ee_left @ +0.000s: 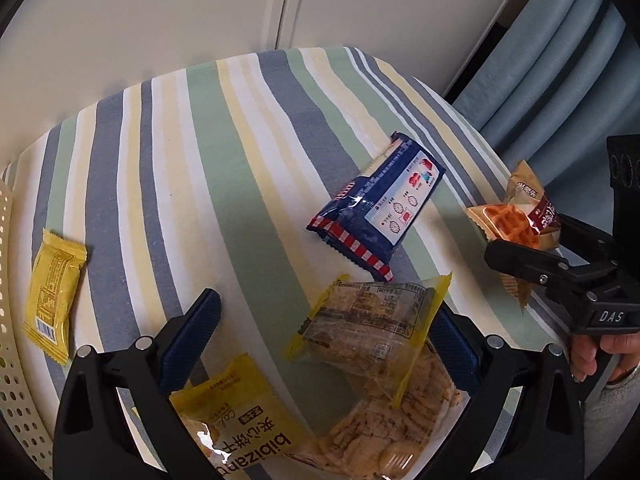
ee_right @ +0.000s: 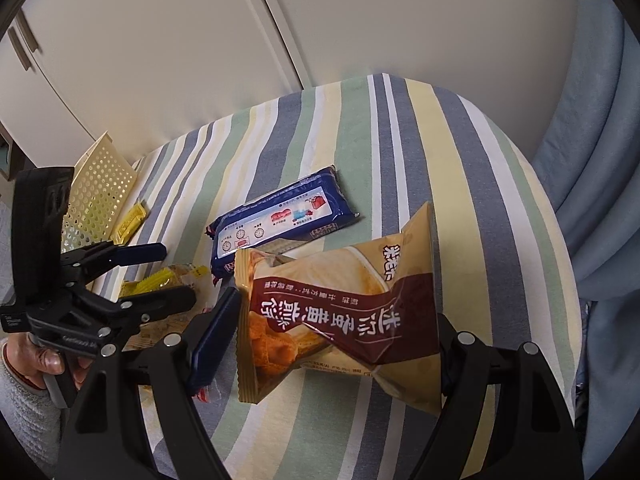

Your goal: Organize snacks

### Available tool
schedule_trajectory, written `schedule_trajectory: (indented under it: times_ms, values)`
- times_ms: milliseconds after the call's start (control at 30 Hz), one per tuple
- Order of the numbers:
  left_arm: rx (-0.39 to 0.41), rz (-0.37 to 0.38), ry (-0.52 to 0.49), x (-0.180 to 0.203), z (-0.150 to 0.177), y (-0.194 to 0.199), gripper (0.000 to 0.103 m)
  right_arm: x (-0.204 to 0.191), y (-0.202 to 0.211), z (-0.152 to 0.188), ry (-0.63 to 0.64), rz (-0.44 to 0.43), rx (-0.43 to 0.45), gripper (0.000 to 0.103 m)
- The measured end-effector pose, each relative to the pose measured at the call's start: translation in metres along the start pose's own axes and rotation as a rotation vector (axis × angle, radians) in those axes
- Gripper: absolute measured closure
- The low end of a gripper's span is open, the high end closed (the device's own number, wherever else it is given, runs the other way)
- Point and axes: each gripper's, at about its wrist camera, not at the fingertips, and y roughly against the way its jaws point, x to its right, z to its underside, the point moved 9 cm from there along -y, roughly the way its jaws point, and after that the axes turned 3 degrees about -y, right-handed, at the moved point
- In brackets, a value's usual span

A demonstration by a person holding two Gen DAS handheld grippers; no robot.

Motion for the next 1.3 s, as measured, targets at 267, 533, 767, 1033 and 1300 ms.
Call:
schedule_trajectory:
  times_ms: [267, 533, 767, 1033, 1300]
  values:
    - [0.031, 0.004, 0.041, -0.011, -0.002, 0.008, 0.066, 0.002, 0.005, 0.0, -0.01, -0.018, 0.014, 0.024]
    - [0.104, -0.008, 0.082, -0.024, 0.0, 0.029, 0.075, 0.003, 0.006, 0.0, -0.025, -0.032, 0.018, 0.024]
    - [0.178, -0.025, 0.099, -0.029, -0.003, 0.057, 0.076, 0.003, 0.006, 0.0, -0.027, -0.032, 0.018, 0.024]
    - [0.276, -0.059, 0.147, -0.048, -0.006, 0.105, 0.076, 0.004, 0.005, 0.0, -0.04, -0.032, 0.015, 0.024]
    - [0.391, -0.148, 0.222, -0.087, -0.001, 0.169, 0.076, 0.003, 0.002, -0.001, -0.035, -0.02, 0.01, 0.024]
